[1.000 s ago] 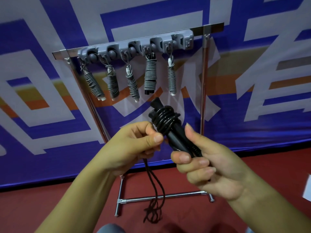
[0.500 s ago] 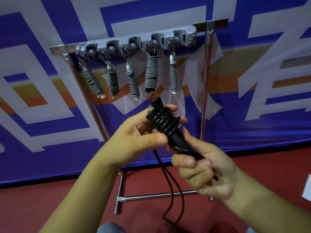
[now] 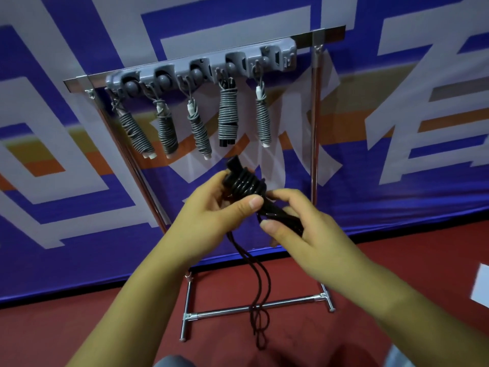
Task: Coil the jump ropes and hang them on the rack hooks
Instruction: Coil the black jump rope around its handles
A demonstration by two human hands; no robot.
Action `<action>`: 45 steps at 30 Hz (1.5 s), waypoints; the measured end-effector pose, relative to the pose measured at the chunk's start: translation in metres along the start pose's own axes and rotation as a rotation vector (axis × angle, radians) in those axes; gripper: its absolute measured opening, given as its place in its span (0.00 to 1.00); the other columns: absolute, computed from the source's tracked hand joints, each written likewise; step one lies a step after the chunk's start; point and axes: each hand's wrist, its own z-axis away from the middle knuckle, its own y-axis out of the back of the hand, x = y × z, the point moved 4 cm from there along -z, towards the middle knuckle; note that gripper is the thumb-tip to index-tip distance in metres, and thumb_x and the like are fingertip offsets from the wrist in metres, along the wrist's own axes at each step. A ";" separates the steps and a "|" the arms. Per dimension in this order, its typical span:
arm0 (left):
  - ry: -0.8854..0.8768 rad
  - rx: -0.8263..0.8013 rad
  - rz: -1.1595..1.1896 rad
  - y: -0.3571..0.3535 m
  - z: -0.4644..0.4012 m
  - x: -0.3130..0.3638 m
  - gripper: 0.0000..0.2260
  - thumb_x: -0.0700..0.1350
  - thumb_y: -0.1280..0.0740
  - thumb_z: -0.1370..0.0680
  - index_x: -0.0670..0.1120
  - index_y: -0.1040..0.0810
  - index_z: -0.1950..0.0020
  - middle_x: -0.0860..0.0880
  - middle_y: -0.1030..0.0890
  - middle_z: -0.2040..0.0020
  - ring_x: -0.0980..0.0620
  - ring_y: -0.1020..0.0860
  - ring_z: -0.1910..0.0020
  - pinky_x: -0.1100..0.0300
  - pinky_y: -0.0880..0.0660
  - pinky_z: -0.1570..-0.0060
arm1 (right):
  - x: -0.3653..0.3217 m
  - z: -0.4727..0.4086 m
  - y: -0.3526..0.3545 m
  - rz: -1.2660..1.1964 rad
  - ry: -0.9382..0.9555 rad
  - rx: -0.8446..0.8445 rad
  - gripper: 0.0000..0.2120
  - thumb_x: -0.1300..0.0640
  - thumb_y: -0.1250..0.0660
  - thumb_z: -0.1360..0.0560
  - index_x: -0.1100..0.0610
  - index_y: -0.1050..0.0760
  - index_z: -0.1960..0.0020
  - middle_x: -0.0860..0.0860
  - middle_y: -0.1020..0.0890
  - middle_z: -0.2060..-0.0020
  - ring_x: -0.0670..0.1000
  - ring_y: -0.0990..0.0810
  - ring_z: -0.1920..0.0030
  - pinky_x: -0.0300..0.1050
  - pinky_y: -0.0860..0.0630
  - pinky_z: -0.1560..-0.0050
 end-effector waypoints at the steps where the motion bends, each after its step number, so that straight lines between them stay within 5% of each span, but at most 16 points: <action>1: 0.009 0.021 0.002 -0.001 0.000 -0.002 0.17 0.46 0.30 0.30 0.42 0.24 0.43 0.55 0.22 0.64 0.60 0.28 0.69 0.67 0.31 0.68 | 0.000 -0.001 0.001 -0.042 -0.020 0.006 0.14 0.37 0.40 0.32 0.35 0.32 0.47 0.43 0.18 0.61 0.42 0.18 0.60 0.36 0.23 0.56; 5: -0.003 0.085 -0.019 -0.005 0.002 0.000 0.19 0.50 0.27 0.30 0.40 0.23 0.45 0.58 0.24 0.68 0.60 0.28 0.71 0.68 0.32 0.68 | -0.001 -0.004 0.004 -0.308 -0.106 0.040 0.09 0.45 0.36 0.30 0.44 0.24 0.51 0.49 0.18 0.61 0.46 0.17 0.64 0.39 0.20 0.60; 10: -0.039 0.162 -0.044 -0.010 0.004 0.006 0.16 0.49 0.31 0.31 0.41 0.21 0.48 0.61 0.22 0.70 0.65 0.25 0.70 0.73 0.31 0.67 | -0.003 -0.005 -0.002 -0.353 -0.112 0.100 0.04 0.54 0.36 0.23 0.48 0.23 0.55 0.52 0.20 0.69 0.52 0.20 0.72 0.42 0.23 0.72; 13: -0.070 0.237 -0.055 -0.013 0.006 0.006 0.11 0.49 0.30 0.30 0.46 0.20 0.51 0.59 0.18 0.64 0.65 0.22 0.64 0.72 0.29 0.63 | -0.004 -0.007 -0.006 -0.354 -0.102 0.113 0.05 0.55 0.37 0.22 0.50 0.24 0.55 0.51 0.20 0.70 0.52 0.22 0.75 0.40 0.29 0.77; 20: -0.112 0.185 0.117 -0.016 0.006 0.012 0.22 0.41 0.29 0.36 0.48 0.27 0.43 0.55 0.19 0.57 0.62 0.20 0.63 0.70 0.26 0.62 | -0.005 -0.001 -0.011 -0.704 -0.150 0.052 0.10 0.49 0.37 0.30 0.54 0.24 0.56 0.56 0.23 0.72 0.47 0.27 0.79 0.33 0.40 0.83; 23: -0.121 0.127 0.153 -0.013 0.002 0.017 0.30 0.36 0.25 0.35 0.49 0.30 0.36 0.55 0.22 0.57 0.63 0.22 0.65 0.71 0.27 0.65 | -0.008 0.000 -0.012 -0.742 -0.149 0.044 0.10 0.48 0.37 0.30 0.54 0.24 0.58 0.57 0.23 0.72 0.48 0.29 0.80 0.33 0.40 0.83; 28: -0.158 0.126 0.077 -0.012 0.003 0.019 0.25 0.39 0.28 0.36 0.51 0.30 0.41 0.50 0.23 0.48 0.59 0.20 0.61 0.67 0.24 0.60 | -0.007 0.002 -0.013 -0.759 -0.206 0.019 0.13 0.47 0.37 0.31 0.56 0.24 0.54 0.57 0.20 0.69 0.49 0.24 0.76 0.36 0.30 0.78; 32: -0.178 0.164 -0.018 -0.014 0.006 0.015 0.25 0.43 0.24 0.33 0.53 0.30 0.41 0.58 0.21 0.51 0.56 0.20 0.61 0.66 0.23 0.57 | -0.004 0.003 -0.012 -0.753 -0.225 0.054 0.18 0.47 0.36 0.32 0.60 0.23 0.51 0.59 0.20 0.66 0.52 0.19 0.71 0.40 0.22 0.71; 36: -0.218 0.195 -0.082 -0.016 0.009 0.013 0.21 0.43 0.28 0.32 0.54 0.30 0.43 0.64 0.20 0.54 0.59 0.19 0.62 0.69 0.25 0.59 | -0.007 0.005 -0.010 -0.712 -0.192 0.131 0.16 0.48 0.36 0.32 0.58 0.20 0.54 0.58 0.20 0.65 0.53 0.17 0.66 0.40 0.21 0.67; 39: -0.230 0.250 -0.104 -0.017 0.010 0.010 0.20 0.44 0.26 0.32 0.52 0.29 0.44 0.60 0.20 0.52 0.59 0.18 0.60 0.68 0.24 0.58 | -0.009 0.006 -0.008 -0.691 -0.192 0.148 0.14 0.48 0.36 0.32 0.55 0.19 0.54 0.59 0.18 0.63 0.55 0.16 0.64 0.40 0.21 0.66; 45: -0.228 0.369 -0.218 -0.012 0.010 0.014 0.20 0.53 0.22 0.35 0.55 0.28 0.50 0.61 0.19 0.55 0.43 0.19 0.63 0.55 0.21 0.60 | -0.009 0.007 -0.009 -0.647 -0.203 0.198 0.15 0.45 0.38 0.31 0.53 0.20 0.55 0.53 0.18 0.70 0.53 0.17 0.68 0.40 0.21 0.66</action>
